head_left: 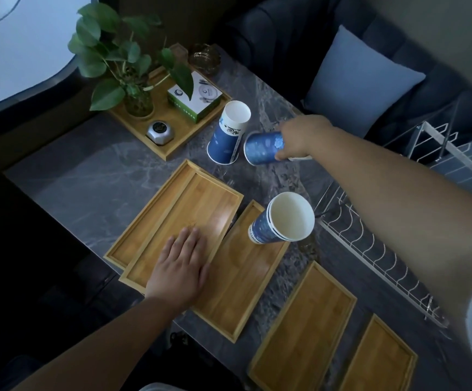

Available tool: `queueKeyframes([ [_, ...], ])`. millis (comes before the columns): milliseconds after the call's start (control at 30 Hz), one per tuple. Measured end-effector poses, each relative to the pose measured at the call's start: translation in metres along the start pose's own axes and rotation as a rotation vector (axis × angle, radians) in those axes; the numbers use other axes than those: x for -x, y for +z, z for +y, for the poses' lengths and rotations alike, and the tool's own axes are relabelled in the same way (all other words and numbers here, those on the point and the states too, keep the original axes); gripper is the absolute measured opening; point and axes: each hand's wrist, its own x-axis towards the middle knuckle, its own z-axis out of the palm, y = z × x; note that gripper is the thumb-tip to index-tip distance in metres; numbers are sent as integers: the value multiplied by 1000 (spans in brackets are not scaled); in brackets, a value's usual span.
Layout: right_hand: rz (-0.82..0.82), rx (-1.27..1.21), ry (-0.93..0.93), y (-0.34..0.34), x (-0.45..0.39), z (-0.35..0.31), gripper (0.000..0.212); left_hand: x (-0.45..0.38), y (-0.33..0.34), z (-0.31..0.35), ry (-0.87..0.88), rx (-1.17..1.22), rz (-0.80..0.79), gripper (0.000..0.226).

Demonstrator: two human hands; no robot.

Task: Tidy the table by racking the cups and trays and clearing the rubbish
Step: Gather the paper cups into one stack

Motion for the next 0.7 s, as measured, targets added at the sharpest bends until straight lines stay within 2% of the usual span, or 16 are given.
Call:
queueKeyframes([
  [133, 130, -582, 105, 2, 28, 29, 63, 1, -4, 2, 6, 8, 8, 66],
  [300, 200, -1555, 129, 16, 93, 31, 24, 2, -8, 3, 5, -12, 11, 68],
  [400, 220, -1929, 69, 35, 127, 26, 26, 2, -9, 4, 5, 4, 16, 68],
  [467, 331, -2085, 20, 51, 145, 18, 33, 2, -9, 5, 6, -4, 12, 69],
  [567, 489, -2122, 0, 76, 165, -1, 43, 1, -8, 5, 4, -10, 11, 70],
  [700, 482, -2028, 54, 110, 177, -21, 58, 1, -6, 4, 1, -31, 7, 67],
])
